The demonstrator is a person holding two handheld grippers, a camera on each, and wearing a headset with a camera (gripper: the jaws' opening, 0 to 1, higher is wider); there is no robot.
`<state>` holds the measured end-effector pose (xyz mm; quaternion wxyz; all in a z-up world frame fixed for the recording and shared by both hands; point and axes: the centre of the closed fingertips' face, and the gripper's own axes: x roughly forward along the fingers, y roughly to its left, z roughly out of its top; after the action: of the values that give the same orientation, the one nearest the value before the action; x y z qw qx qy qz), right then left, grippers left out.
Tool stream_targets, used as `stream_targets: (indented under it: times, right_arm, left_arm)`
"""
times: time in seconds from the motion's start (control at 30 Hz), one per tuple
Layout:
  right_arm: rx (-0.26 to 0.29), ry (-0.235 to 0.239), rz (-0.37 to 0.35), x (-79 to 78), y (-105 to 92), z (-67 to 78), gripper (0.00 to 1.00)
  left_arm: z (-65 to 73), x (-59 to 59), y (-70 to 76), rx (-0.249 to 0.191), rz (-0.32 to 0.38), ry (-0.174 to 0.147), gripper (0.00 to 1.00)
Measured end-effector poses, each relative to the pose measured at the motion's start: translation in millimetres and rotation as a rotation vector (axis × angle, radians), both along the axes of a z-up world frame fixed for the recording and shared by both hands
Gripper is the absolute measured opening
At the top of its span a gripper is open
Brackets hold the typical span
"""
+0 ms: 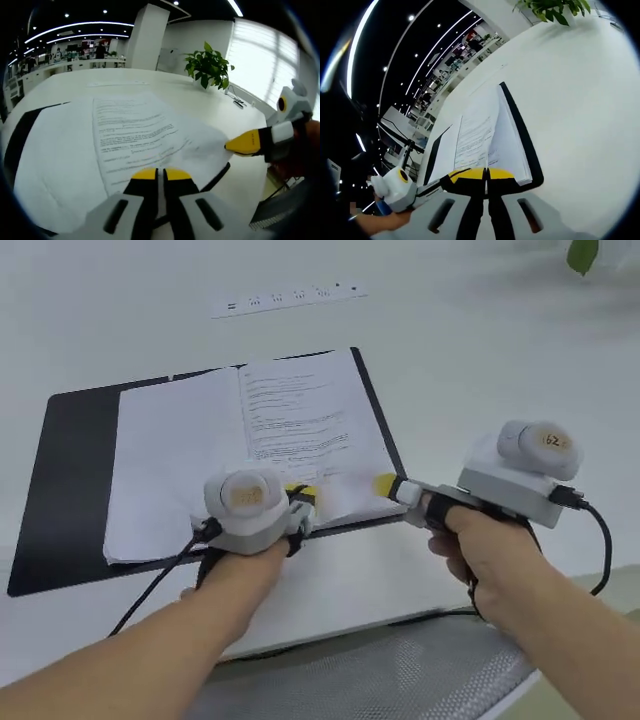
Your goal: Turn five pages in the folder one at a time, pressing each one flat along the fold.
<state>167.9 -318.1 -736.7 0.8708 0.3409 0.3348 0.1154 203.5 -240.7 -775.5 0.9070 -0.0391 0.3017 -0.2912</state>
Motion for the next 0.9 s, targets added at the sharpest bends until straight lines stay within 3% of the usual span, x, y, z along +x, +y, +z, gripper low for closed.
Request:
stream_targets:
  times: [0.07,0.13,0.4,0.6,0.9]
  right_arm:
    - [-0.014,-0.011,-0.005,-0.7,3.7,2.9,0.00]
    - [-0.078,-0.039,0.013,-2.2,8.6,6.9,0.00]
    - [-0.153,-0.103,0.058,-5.0,33.9,26.2,0.00]
    - [-0.130,-0.140,0.098,-0.7,67.1,44.7,0.00]
    - [-0.073,-0.172,0.176,5.1,130.1,65.5,0.00]
  left_arm:
    - [3.2,-2.9,8.5,0.002,-0.002,-0.002,0.10]
    - [6.6,-7.0,22.2,0.012,-0.004,-0.019,0.10]
    - [19.7,-20.7,48.2,0.014,-0.008,-0.042,0.10]
    - [45.0,-19.2,76.6,-0.015,0.012,-0.098,0.14]
    - [79.1,-14.5,140.3,-0.028,0.078,-0.176,0.19]
